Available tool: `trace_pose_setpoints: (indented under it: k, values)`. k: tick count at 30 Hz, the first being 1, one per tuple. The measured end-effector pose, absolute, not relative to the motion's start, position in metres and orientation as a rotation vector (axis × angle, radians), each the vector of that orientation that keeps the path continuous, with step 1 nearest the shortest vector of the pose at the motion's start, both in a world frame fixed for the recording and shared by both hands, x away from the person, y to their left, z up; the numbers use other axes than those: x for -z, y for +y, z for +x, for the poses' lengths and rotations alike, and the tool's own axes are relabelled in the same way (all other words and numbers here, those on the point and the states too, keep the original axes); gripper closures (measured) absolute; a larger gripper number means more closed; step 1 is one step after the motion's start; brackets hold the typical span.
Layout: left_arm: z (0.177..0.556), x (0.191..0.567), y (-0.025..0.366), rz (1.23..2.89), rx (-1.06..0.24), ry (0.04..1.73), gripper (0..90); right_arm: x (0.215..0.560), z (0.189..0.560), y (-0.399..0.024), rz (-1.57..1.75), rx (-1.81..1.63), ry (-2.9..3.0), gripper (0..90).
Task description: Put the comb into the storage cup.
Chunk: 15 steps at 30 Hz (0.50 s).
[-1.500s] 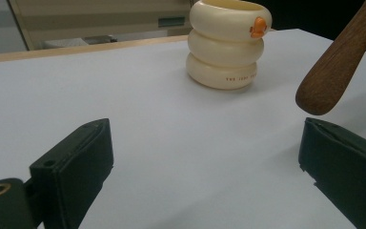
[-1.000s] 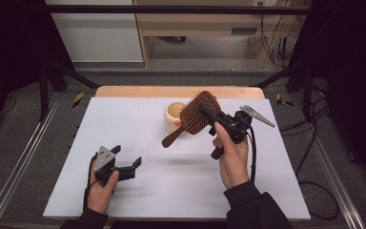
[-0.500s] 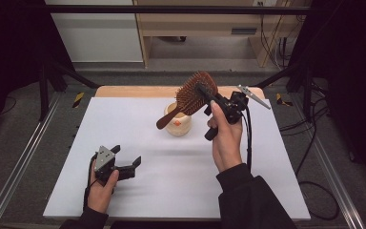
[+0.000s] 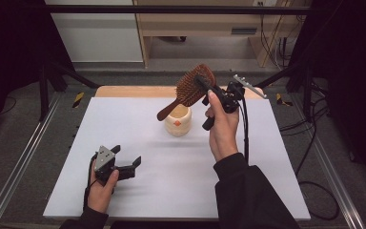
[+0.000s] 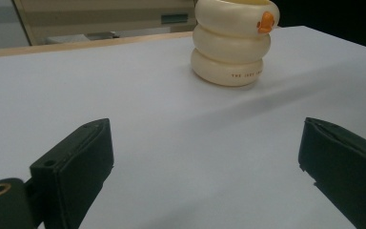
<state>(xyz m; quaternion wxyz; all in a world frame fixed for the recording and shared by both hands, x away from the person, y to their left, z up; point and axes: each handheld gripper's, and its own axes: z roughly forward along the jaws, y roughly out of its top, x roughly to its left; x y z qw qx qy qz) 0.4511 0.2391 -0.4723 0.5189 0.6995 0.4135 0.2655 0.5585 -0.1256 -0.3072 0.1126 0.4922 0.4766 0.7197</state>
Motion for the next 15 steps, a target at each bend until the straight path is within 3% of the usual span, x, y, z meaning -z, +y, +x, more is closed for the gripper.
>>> trace_pose_setpoints:
  k: [15]
  values:
    - [0.4518,0.4732,0.2391,1.677,-0.638,1.001,4.5,0.2996,0.5613,-0.1281,1.433,-2.134,1.367,52.0]
